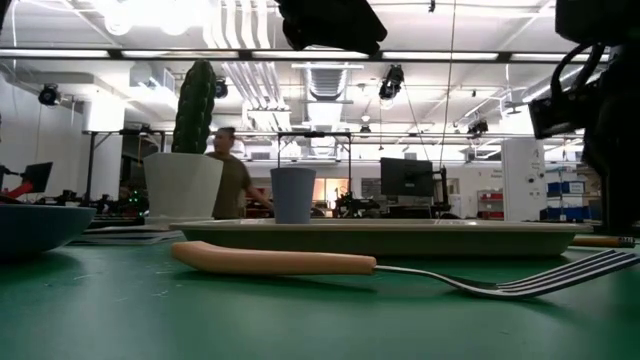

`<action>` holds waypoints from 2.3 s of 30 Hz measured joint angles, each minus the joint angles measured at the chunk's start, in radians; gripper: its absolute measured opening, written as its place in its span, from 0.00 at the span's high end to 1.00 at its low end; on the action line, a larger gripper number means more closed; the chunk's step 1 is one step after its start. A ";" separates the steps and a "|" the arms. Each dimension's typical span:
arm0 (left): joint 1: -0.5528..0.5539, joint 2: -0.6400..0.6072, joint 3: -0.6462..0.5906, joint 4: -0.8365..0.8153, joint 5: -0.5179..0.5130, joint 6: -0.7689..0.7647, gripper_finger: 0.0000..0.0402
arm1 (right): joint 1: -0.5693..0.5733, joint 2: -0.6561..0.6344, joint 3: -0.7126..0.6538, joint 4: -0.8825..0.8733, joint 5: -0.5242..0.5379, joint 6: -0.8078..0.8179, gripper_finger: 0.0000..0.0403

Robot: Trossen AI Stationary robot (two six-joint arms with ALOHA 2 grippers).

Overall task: Pick and place plate/cup/fork/spoon on tray
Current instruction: Put the orange spoon on the left side of the white tray

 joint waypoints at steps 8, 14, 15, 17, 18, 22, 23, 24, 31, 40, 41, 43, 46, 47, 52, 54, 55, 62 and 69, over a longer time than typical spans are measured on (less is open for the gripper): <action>0.000 0.000 0.000 -0.001 0.000 0.000 0.65 | 0.000 0.096 0.001 0.007 0.003 0.004 0.60; 0.000 0.000 0.000 -0.001 0.000 0.000 0.65 | 0.000 0.132 0.003 0.009 -0.006 0.041 0.74; 0.000 0.001 0.000 -0.001 0.000 0.000 0.65 | 0.000 0.134 0.003 0.010 -0.010 0.041 0.77; 0.000 0.001 0.000 -0.001 0.000 0.000 0.65 | 0.000 0.133 0.003 0.009 -0.020 0.043 0.83; 0.000 0.001 0.000 -0.001 0.000 0.000 0.65 | -0.001 0.132 0.003 0.007 -0.022 0.046 0.86; 0.000 0.001 0.000 -0.001 0.000 0.000 0.65 | -0.001 0.113 0.002 0.000 -0.027 0.043 0.93; 0.000 0.001 0.000 -0.001 0.000 -0.001 0.65 | -0.001 0.106 0.002 0.000 -0.028 0.043 0.93; 0.000 0.001 0.000 0.000 0.000 -0.001 0.65 | -0.001 0.096 0.001 -0.003 -0.030 0.042 0.93; 0.000 0.001 0.000 0.000 0.000 -0.002 0.65 | 0.000 -0.018 -0.004 -0.159 -0.081 0.086 0.91; -0.006 0.001 -0.011 0.009 0.000 -0.028 0.65 | 0.000 -0.223 -0.002 -0.256 -0.052 0.111 0.91; -0.010 0.001 -0.023 0.023 0.001 -0.027 0.65 | 0.000 -0.246 0.000 -0.256 -0.034 0.118 0.91; -0.014 0.001 -0.054 0.072 0.003 -0.027 0.65 | 0.000 -0.288 0.005 -0.250 0.009 0.118 0.91; -0.020 0.001 -0.098 0.121 0.005 -0.031 0.65 | 0.000 -0.338 0.013 -0.214 0.077 0.095 0.91; -0.021 0.001 -0.112 0.133 0.007 -0.038 0.65 | 0.000 -0.349 0.013 -0.190 0.093 0.072 0.91; -0.021 0.002 -0.186 0.204 0.008 -0.081 0.65 | 0.000 -0.346 0.013 0.005 0.159 -0.057 0.91; -0.021 0.002 -0.201 0.245 0.008 -0.080 0.65 | -0.007 -0.322 0.013 0.080 0.166 -0.117 0.91; -0.021 0.002 -0.207 0.261 0.008 -0.081 0.65 | -0.013 -0.307 0.013 0.116 0.165 -0.144 0.91; -0.021 -0.001 -0.195 0.265 0.011 -0.080 0.65 | -0.079 -0.179 0.058 0.173 0.148 -0.297 0.91; -0.021 0.004 -0.218 0.300 0.008 -0.086 0.65 | -0.144 0.006 0.201 0.170 0.139 -0.571 0.91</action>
